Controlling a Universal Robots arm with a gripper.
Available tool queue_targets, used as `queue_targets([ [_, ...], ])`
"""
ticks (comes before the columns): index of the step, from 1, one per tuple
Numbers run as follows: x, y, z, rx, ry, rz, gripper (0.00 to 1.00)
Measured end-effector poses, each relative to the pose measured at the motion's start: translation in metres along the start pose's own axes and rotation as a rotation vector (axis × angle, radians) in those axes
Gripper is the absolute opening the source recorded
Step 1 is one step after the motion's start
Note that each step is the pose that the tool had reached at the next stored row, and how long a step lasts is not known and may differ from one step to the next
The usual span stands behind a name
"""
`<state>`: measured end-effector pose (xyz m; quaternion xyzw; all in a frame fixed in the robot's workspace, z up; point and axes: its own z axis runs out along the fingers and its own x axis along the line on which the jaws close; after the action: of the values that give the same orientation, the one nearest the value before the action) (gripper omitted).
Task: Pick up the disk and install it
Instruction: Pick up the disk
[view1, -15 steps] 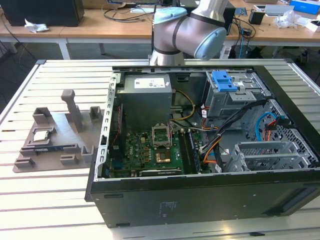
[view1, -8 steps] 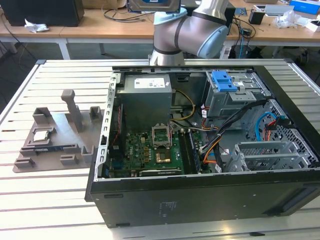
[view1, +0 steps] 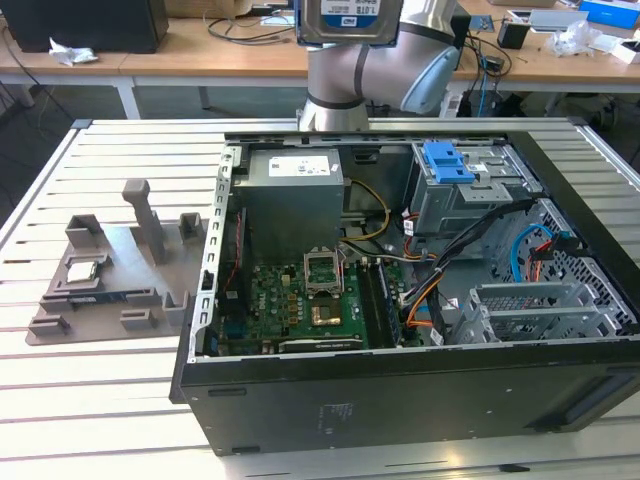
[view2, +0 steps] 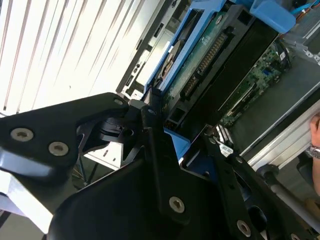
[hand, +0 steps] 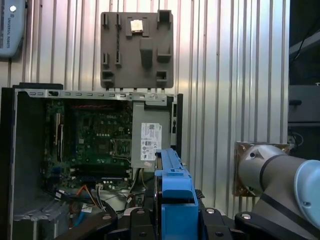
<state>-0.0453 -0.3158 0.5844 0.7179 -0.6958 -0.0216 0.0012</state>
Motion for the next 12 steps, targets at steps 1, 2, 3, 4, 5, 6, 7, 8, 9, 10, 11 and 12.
queue_targets([
  [1, 0.0001, -0.0029, 0.0013, 0.0000, -0.0001, 0.000, 0.36],
  [2, 0.0003, -0.0074, 0.0033, -0.0002, 0.0000, 0.000, 0.36],
  [3, 0.0005, -0.0107, 0.0048, -0.0002, 0.0000, 0.000, 0.36],
  [4, 0.0006, -0.0139, 0.0061, -0.0003, 0.0001, 0.000, 0.36],
  [5, 0.0009, -0.0196, 0.0086, -0.0005, 0.0002, 0.000, 0.36],
  [6, 0.0011, -0.0250, 0.0111, -0.0005, 0.0001, 0.000, 0.36],
  [7, 0.0013, -0.0275, 0.0123, -0.0006, 0.0002, 0.000, 0.36],
  [8, 0.0014, -0.0315, 0.0144, -0.0008, 0.0003, 0.000, 0.36],
  [9, 0.0016, -0.0345, 0.0160, -0.0010, 0.0005, 0.000, 0.36],
  [10, 0.0017, -0.0377, 0.0177, -0.0013, 0.0007, 0.000, 0.36],
  [11, 0.0019, -0.0424, 0.0204, -0.0017, 0.0007, 0.000, 0.36],
  [12, 0.0021, -0.0455, 0.0222, -0.0020, 0.0008, 0.000, 0.36],
])
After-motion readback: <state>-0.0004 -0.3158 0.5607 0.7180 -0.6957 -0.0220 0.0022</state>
